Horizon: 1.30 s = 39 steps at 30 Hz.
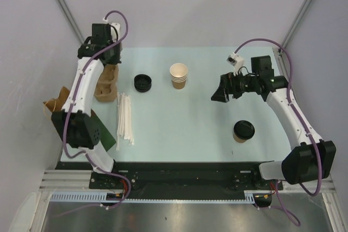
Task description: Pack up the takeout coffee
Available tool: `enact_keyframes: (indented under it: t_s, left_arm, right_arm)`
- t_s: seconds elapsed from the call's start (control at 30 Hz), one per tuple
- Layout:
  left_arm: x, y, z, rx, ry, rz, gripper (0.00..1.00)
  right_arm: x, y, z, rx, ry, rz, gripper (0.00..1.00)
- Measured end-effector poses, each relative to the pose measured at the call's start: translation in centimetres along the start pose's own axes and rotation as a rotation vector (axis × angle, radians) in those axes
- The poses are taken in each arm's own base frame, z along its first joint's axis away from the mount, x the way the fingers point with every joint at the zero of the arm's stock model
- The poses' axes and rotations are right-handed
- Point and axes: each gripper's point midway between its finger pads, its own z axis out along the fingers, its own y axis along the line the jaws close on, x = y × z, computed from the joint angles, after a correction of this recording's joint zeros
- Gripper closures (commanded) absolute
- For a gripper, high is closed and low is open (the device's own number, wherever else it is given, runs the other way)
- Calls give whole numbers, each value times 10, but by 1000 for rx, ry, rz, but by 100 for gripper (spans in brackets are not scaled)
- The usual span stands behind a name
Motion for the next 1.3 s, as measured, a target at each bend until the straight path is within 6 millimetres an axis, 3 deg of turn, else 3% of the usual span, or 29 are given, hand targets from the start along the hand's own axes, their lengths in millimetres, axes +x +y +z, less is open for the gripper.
enact_keyframes:
  t_s: [0.1,0.27,0.37,0.5,0.6,0.7,1.0,1.1,1.3]
  left_arm:
    - [-22,-24,-49,129,-113,-11,100]
    - [-42,-51,-128,356,-265,-60,100]
    - [-40,-75,-164,522,-316,-88,100]
    - [-13,-113,-194,733,-308,-124,100]
    - [17,-137,-201,846,-247,-162,100]
    - [43,-152,-196,911,-177,-242,100]
    - [110,-172,-152,916,-1,-513,100]
    - [118,-170,-149,888,-10,-560,100]
    - [106,-160,-153,850,-110,-593,100]
  right_arm:
    - [-14,15,-7,-43,-62,-44,20]
    - [-40,48,-7,-139,-158,-114,26]
    - [-51,77,2,-217,-187,-146,32]
    - [-55,124,17,-358,-182,-169,35]
    - [-46,153,30,-444,-138,-164,37]
    - [-37,170,41,-485,-96,-135,39]
    - [-31,185,75,-492,-44,-41,47]
    - [-21,197,92,-505,-7,-36,51]
    - [3,218,124,-509,77,-38,62]
